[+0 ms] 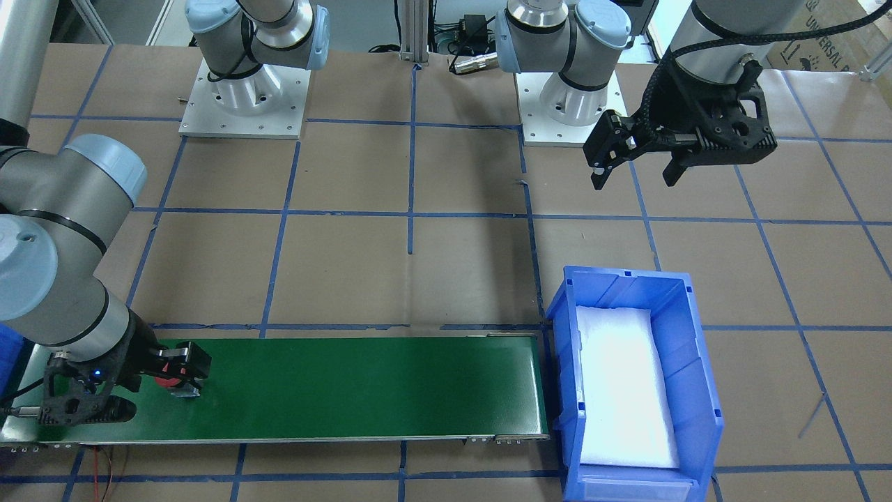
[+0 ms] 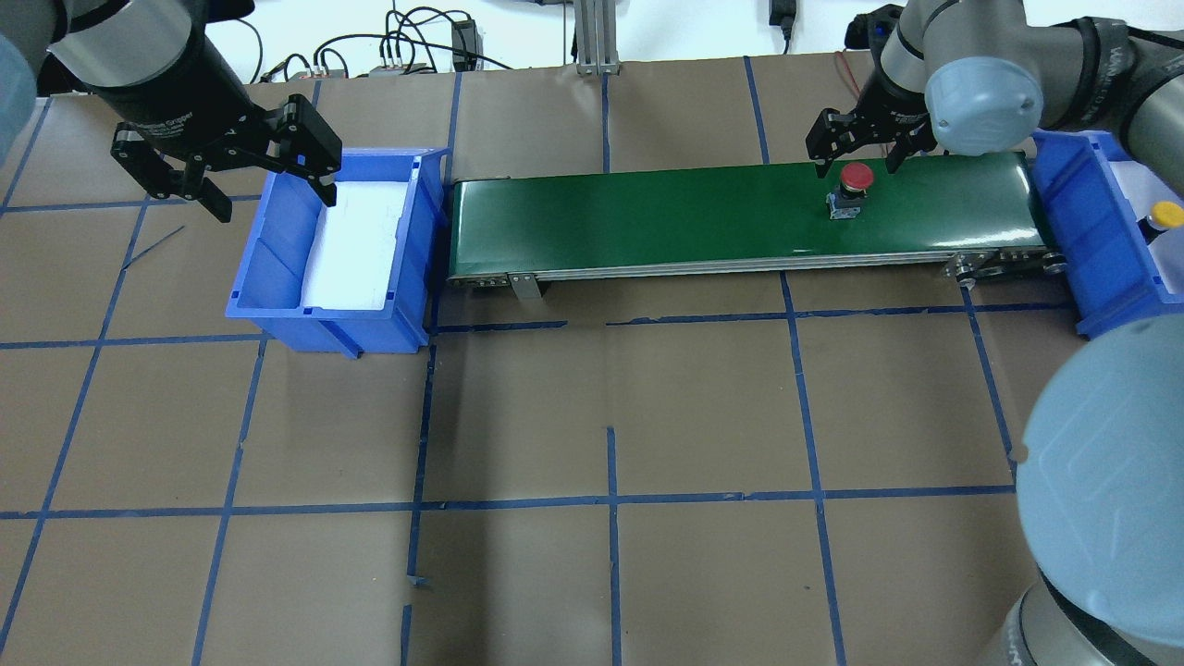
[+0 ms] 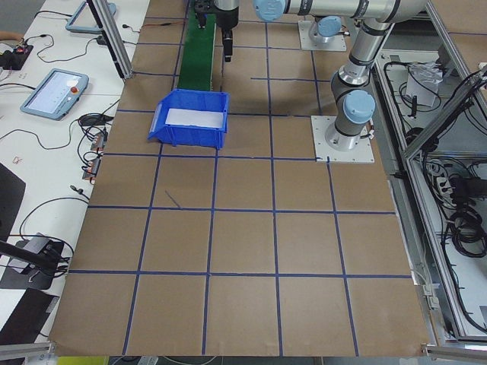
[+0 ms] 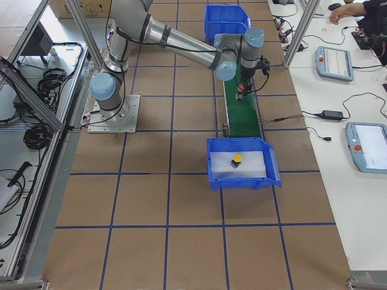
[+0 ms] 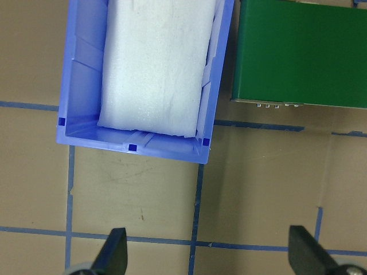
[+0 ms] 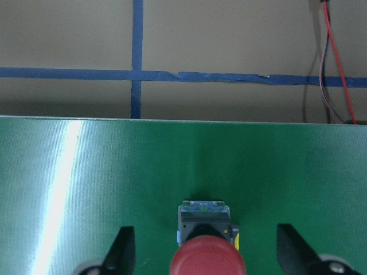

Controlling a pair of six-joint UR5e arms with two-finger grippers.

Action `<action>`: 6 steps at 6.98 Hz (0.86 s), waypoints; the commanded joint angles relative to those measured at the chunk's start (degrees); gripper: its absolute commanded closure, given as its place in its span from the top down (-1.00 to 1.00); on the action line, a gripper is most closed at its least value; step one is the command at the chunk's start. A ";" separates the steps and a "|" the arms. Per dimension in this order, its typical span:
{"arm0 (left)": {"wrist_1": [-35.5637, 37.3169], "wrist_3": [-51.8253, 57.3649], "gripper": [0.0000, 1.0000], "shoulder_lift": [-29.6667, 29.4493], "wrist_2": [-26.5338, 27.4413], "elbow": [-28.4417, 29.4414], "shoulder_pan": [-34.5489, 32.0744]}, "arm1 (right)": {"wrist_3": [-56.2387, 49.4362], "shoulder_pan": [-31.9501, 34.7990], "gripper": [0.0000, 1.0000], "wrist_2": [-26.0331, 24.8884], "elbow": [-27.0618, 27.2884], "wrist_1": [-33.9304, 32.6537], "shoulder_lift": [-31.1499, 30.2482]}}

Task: Transport two buttons from left to right
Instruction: 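Lower the right gripper onto the red button and close on it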

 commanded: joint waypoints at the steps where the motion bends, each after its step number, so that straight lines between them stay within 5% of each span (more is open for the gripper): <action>1: 0.00 0.00 1.00 -0.02 -0.01 0.00 0.00 | -0.33 -0.07 -0.67 -0.02 -0.27 0.16 -0.03; 2: 0.00 0.00 1.00 -0.02 -0.01 0.00 0.00 | -0.94 -0.68 -0.84 -0.19 -0.79 0.25 -0.12; 6: 0.00 0.00 1.00 -0.02 -0.01 0.00 0.00 | -13.63 -12.08 -0.82 -0.81 -5.80 13.48 -6.70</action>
